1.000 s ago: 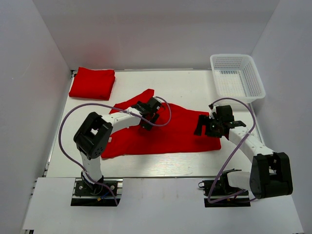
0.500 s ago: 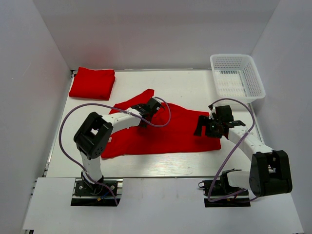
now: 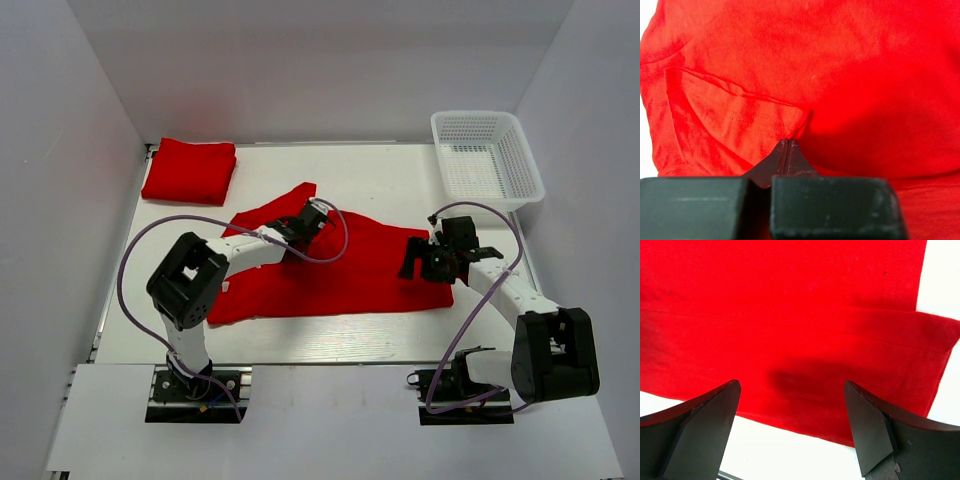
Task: Fold and stack the t-shirts
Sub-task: Fold the flattened tshirt in 1/3 of the way
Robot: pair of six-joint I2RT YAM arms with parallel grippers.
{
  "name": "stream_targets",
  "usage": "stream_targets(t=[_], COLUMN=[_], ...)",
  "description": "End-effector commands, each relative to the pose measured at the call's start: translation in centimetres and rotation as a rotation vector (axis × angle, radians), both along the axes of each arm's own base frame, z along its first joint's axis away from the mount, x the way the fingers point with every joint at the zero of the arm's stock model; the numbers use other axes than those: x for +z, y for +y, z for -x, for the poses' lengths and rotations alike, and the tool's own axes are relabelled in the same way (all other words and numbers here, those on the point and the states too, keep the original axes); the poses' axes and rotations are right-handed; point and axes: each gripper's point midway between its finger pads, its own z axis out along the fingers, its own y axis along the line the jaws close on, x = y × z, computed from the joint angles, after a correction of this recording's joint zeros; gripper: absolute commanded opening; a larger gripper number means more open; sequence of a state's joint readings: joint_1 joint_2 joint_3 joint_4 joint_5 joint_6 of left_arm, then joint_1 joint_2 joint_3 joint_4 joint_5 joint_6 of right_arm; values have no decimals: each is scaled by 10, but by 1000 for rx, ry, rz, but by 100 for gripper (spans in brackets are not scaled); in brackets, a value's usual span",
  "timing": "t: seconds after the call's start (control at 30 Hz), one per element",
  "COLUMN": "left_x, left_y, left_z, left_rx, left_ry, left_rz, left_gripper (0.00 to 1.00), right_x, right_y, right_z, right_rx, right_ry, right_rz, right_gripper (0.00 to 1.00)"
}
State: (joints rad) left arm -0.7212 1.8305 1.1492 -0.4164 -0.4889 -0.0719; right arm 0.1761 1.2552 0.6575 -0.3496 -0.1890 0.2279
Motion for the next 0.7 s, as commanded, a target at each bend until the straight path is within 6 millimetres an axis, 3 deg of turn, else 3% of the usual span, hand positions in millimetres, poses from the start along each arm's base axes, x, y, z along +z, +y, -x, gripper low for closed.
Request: stream_targets(t=[0.0, 0.13, 0.4, 0.57, 0.67], left_x=[28, 26, 39, 40, 42], left_y=[-16, -5, -16, -8, -14], left_z=[-19, -29, -46, -54, -61], left_rx=[30, 154, 258, 327, 328], left_ry=[-91, -125, -203, -240, -267], left_rz=[107, 86, 186, 176, 208], left_gripper=[0, 0, 0, 0, 0], right_x=[14, 15, 17, 17, 18], right_y=[0, -2, -1, -2, -2], right_z=[-10, -11, -12, -11, -13], right_rx=[-9, -15, -13, -12, -14], right_ry=[-41, -49, -55, -59, -65], right_rz=[-2, 2, 0, 6, 2], right_gripper=[90, 90, 90, 90, 90])
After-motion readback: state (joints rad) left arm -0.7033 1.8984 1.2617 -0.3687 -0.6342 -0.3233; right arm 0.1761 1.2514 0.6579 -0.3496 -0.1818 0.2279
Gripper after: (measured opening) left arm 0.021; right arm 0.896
